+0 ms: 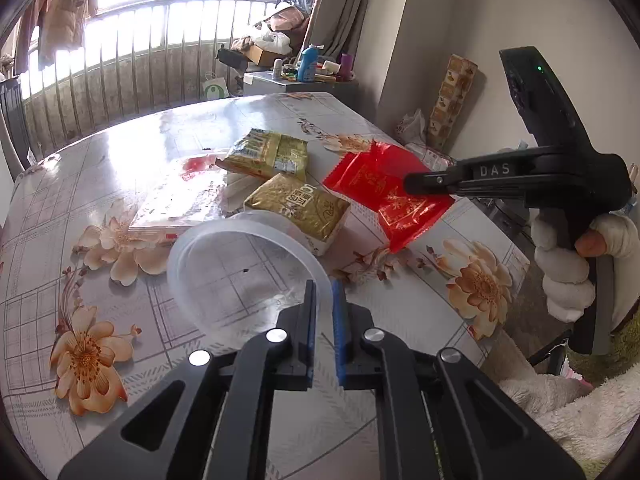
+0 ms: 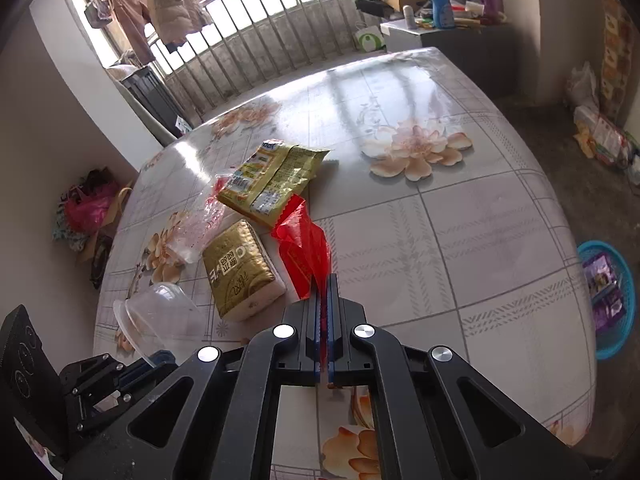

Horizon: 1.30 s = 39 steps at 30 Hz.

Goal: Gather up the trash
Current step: 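Grasp the red wrapper with the right gripper and lift it, then carry the red wrapper to the wastebasket and release it with the right gripper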

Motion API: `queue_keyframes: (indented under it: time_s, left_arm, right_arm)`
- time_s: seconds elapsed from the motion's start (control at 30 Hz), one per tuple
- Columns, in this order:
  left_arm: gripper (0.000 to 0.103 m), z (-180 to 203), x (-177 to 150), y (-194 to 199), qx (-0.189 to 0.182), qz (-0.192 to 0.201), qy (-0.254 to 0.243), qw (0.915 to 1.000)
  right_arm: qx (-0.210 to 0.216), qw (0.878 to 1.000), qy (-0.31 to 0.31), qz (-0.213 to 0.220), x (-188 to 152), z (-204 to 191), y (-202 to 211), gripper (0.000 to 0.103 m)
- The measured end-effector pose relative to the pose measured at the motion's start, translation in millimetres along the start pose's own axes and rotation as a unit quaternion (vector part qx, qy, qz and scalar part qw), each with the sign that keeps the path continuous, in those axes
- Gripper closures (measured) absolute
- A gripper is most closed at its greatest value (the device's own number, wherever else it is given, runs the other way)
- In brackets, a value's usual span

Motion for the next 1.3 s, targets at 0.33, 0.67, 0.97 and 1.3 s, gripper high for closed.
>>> queue_keyframes:
  time_s: [0.33, 0.67, 0.97, 1.3]
  left_arm:
    - [0.097, 10, 27, 39, -0.031, 0.034, 0.001, 0.9989]
    - [0.097, 102, 115, 37, -0.143, 0.063, -0.108, 0.9817]
    - [0.097, 232, 172, -52, -0.247, -0.026, -0.188, 0.9502]
    - [0.097, 339, 181, -219, -0.26, -0.221, -0.186, 0.9215]
  right_arm:
    - [0.019, 0.996, -0.062, 0.065, 3, 43, 53, 0.102]
    - [-0.066, 0.964, -0.172, 0.191, -6, 155, 153, 0.102]
    - [-0.161, 0.917, -0.299, 0.208, -63, 258, 171, 0.102]
    - [-0.125, 0.917, -0.355, 0.133, -85, 331, 86, 0.102]
Point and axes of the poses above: each gripper's, at about its wrist camera, not at the fingertips, and y roughly against the way its jaws point, z to its right, x to its top, the point moved 5 cm from there along -y, roughly the way its jaws point, and after that the axes turned 6 degrees about -z, right-handed, at the moved point
